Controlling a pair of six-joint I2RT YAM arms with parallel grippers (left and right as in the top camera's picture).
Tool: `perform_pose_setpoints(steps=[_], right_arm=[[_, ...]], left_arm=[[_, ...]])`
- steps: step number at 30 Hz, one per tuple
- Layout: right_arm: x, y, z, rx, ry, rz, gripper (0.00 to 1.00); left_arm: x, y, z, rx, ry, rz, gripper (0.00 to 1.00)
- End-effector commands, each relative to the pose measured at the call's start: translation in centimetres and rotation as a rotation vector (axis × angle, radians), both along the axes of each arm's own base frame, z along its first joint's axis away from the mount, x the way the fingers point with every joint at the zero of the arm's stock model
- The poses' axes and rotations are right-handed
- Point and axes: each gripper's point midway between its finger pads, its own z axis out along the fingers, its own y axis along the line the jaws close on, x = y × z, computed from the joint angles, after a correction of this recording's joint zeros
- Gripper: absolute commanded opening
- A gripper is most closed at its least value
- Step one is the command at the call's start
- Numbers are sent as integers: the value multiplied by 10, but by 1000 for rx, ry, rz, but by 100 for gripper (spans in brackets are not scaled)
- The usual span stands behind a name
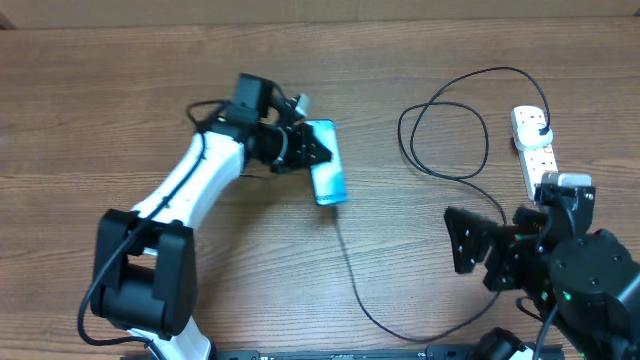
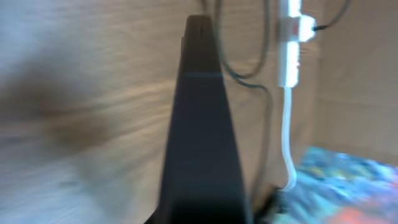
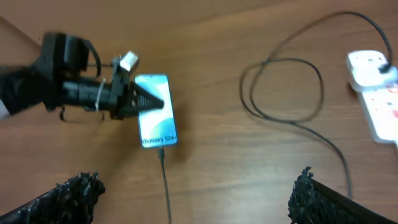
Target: Plug charger to phone and switch on socket
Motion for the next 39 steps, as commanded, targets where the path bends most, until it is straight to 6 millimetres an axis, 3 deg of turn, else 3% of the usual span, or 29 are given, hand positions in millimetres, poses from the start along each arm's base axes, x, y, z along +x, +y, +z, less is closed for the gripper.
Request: perform_pose_setpoints(steps=[1, 5, 10, 17, 29, 36, 39], right_arm=[[10, 14, -6, 48, 22, -8, 100], [21, 26, -16, 44, 38, -2, 100], [33, 36, -24, 21, 64, -4, 100], [46, 48, -38, -19, 110, -5, 100], [74, 73, -40, 5, 91, -8, 100], [77, 76, -36, 20, 73, -7, 100], [78, 77, -35, 23, 70, -7, 100]], left_arm=[[13, 32, -7, 101, -154, -83, 4], [6, 39, -24, 56, -110, -135, 5], [-2, 27, -34, -105, -79, -209, 4], [-6, 30, -76, -70, 6, -213, 5], [-13, 34, -111, -36, 95, -205, 28], [-22, 57, -134, 146, 166, -176, 46], [-26, 71, -145, 250, 202, -156, 49]])
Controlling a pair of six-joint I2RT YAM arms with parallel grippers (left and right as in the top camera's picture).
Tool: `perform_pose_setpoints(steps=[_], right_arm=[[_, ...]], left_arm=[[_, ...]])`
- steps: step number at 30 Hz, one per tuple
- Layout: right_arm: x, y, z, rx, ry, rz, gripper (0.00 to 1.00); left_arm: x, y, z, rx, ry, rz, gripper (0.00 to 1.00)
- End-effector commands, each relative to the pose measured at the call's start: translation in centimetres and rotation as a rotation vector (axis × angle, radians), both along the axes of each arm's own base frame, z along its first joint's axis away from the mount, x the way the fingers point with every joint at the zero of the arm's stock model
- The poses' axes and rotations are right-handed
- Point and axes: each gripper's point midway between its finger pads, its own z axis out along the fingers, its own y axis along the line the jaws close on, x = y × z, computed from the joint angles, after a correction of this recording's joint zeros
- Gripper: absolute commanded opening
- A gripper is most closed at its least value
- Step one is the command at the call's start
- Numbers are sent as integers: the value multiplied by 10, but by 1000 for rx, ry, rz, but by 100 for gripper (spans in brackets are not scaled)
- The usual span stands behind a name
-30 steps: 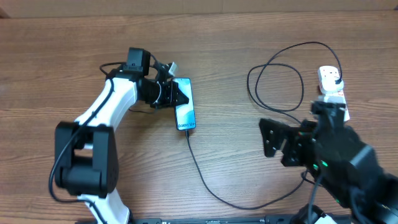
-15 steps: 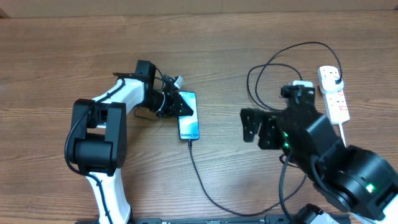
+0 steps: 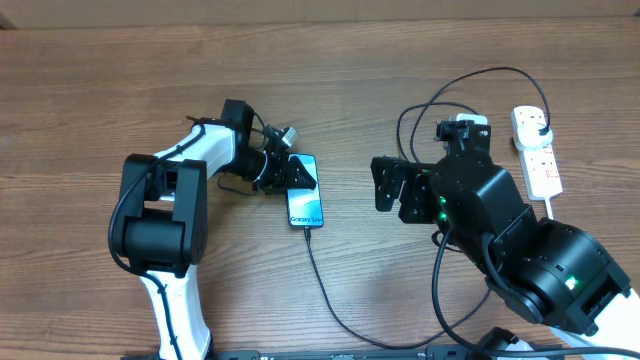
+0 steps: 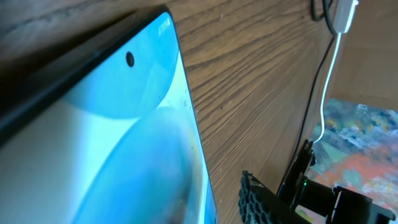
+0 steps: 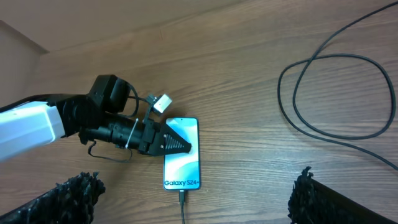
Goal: Plug charger to phone and switch on socket
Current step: 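Lower the phone flat onto the table and open the left gripper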
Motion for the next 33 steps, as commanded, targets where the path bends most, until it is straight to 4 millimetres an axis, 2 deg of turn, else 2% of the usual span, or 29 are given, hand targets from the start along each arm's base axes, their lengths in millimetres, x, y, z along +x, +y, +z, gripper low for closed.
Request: perform_pose_setpoints(steps=[1, 4, 13, 18, 27, 30, 33], right_arm=[[2, -1, -1, 1, -3, -10, 100], [6, 3, -2, 1, -5, -11, 100], [26, 22, -7, 15, -12, -6, 100], [34, 29, 1, 49, -50, -4, 100], [54, 35, 22, 100, -154, -46, 100], [50, 31, 24, 95, -148, -49, 100], [33, 15, 26, 90, -118, -63, 100]], left_arm=[[-7, 37, -41, 293, 30, 4, 51], [-11, 49, -47, 371, 43, -2, 55], [-11, 58, -51, 428, 35, -5, 60], [-10, 60, -52, 443, 31, -4, 64], [-15, 67, -54, 491, 84, 38, 86], [-20, 68, -54, 497, 110, 34, 100], [-23, 72, -55, 520, 118, 30, 100]])
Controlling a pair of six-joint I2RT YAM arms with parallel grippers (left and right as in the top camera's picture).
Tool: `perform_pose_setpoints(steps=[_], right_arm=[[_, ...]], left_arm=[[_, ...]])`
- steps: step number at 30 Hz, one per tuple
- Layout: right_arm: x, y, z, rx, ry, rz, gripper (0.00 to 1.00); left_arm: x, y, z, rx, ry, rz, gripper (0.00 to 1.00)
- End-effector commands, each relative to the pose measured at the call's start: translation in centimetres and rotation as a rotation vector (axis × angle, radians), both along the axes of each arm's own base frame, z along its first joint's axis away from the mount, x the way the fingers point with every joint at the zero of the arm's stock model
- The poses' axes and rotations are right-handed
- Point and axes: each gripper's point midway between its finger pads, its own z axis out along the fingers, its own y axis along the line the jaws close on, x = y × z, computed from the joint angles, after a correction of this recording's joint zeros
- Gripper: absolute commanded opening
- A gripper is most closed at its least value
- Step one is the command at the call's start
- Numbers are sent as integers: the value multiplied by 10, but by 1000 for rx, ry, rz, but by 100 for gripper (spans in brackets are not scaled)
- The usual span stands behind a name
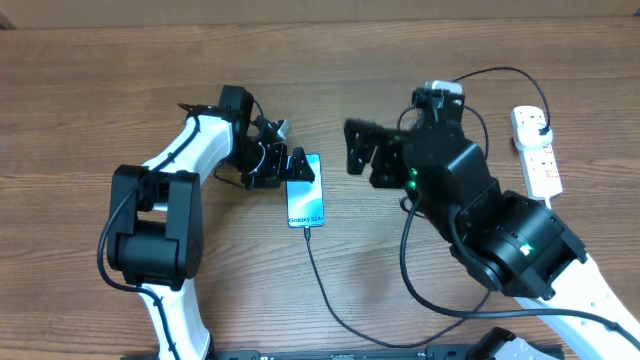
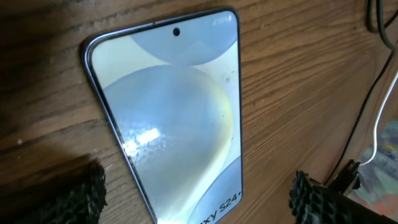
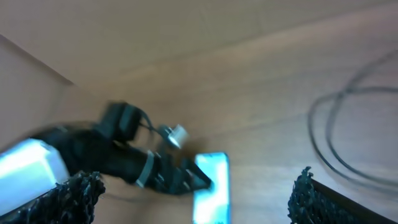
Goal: Plug charger to phone and switch on socket
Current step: 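Lower the phone flat onto the table and open the left gripper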
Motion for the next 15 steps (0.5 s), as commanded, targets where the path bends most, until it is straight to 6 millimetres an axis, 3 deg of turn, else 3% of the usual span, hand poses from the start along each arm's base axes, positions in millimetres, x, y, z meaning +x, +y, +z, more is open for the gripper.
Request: perform_pose_setpoints(steps=[1, 5, 10, 13, 15], right_arm=[[-16, -22, 18, 27, -21, -42, 100], [-35, -68, 17, -51, -13, -140, 100], [-53, -99, 9, -64, 38, -243, 77], [-58, -114, 8, -70, 40, -301, 67], [-56, -127, 10, -67, 36, -351, 58]], left_arm=[[-29, 50, -66, 297, 131, 7, 100], [-25, 56, -67, 335, 112, 7, 100], [-26, 68, -45, 412, 134, -3, 100], [-18, 71, -15, 434, 95, 12, 100], [-9, 70, 26, 416, -10, 42, 100]])
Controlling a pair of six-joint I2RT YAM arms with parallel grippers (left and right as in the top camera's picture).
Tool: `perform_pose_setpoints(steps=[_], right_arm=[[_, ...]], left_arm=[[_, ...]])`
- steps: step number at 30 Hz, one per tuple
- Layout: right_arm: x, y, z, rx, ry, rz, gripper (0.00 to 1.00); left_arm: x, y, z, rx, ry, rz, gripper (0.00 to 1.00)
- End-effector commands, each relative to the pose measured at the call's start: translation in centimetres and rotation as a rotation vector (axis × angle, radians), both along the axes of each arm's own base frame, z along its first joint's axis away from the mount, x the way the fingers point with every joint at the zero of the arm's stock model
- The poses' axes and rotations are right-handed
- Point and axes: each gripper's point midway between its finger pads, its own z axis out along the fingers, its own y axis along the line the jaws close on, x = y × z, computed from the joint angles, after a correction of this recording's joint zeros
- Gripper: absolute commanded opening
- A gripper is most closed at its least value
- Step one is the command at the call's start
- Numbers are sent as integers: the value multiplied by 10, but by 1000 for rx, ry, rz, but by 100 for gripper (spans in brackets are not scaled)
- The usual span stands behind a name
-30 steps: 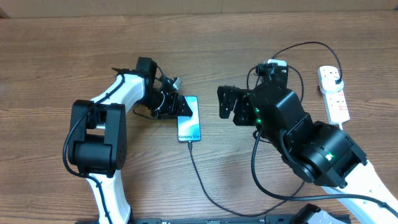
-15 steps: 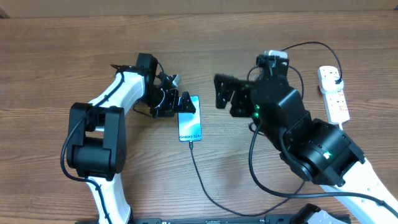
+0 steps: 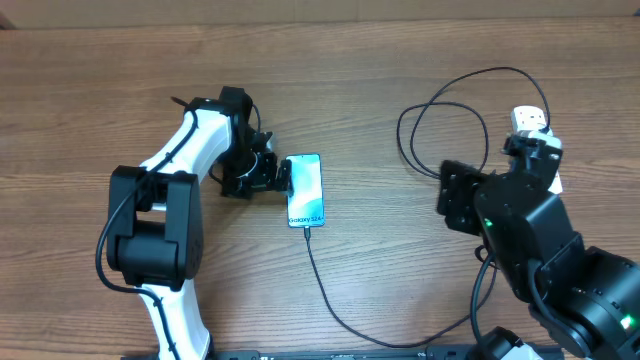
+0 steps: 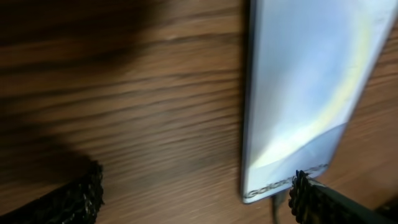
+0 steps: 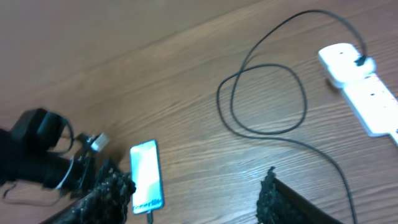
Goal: Plug charger to phone and switch on socket
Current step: 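Lower the phone flat onto the table and open the left gripper, then retract the left arm and move the right gripper over the power strip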
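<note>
The phone (image 3: 305, 190) lies flat on the table with its screen lit, and the black charger cable (image 3: 400, 130) is plugged into its near end. My left gripper (image 3: 268, 177) stands open just left of the phone. In the left wrist view the phone (image 4: 311, 93) is off to the right, beside one fingertip (image 4: 323, 202). The white socket strip (image 3: 528, 120) lies at the far right with the charger plug in it, partly hidden by my right arm. My right gripper (image 3: 452, 198) hangs open near the strip, holding nothing. The right wrist view shows the phone (image 5: 146, 177) and the strip (image 5: 364, 81).
The cable makes a wide loop (image 5: 306, 102) between phone and strip, then runs along the table's near side. The wooden table (image 3: 100, 80) carries nothing else. My left arm (image 5: 43, 162) lies beside the phone.
My right arm was over the middle of the table near the phone; now it is back at the right beside the socket strip. The left gripper has shifted a little left of the phone, still open.
First the phone lay aslant farther back with my left gripper on it, and the right arm was low at the right. Then the phone lay flat and straight under the left fingertips, the right arm mid-table. After that the left gripper stood open beside it; now the right arm is by the strip.
</note>
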Motion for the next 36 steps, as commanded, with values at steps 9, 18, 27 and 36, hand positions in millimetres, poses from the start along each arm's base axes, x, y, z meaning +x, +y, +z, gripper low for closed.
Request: perform_pose_setpoints(steps=[9, 18, 27, 36], right_arm=[[0, -56, -5, 40, 49, -240, 47], [-6, -98, -13, 44, 88, -427, 51], [-4, -107, -33, 96, 182, -530, 50], [9, -93, -58, 112, 304, -516, 48]], left_arm=[[8, 28, 190, 68, -579, 65, 100], [-54, 64, 303, 141, -958, 187, 100], [-113, 108, 327, 294, -1143, 312, 100], [-106, 117, 272, 392, -996, 288, 100]])
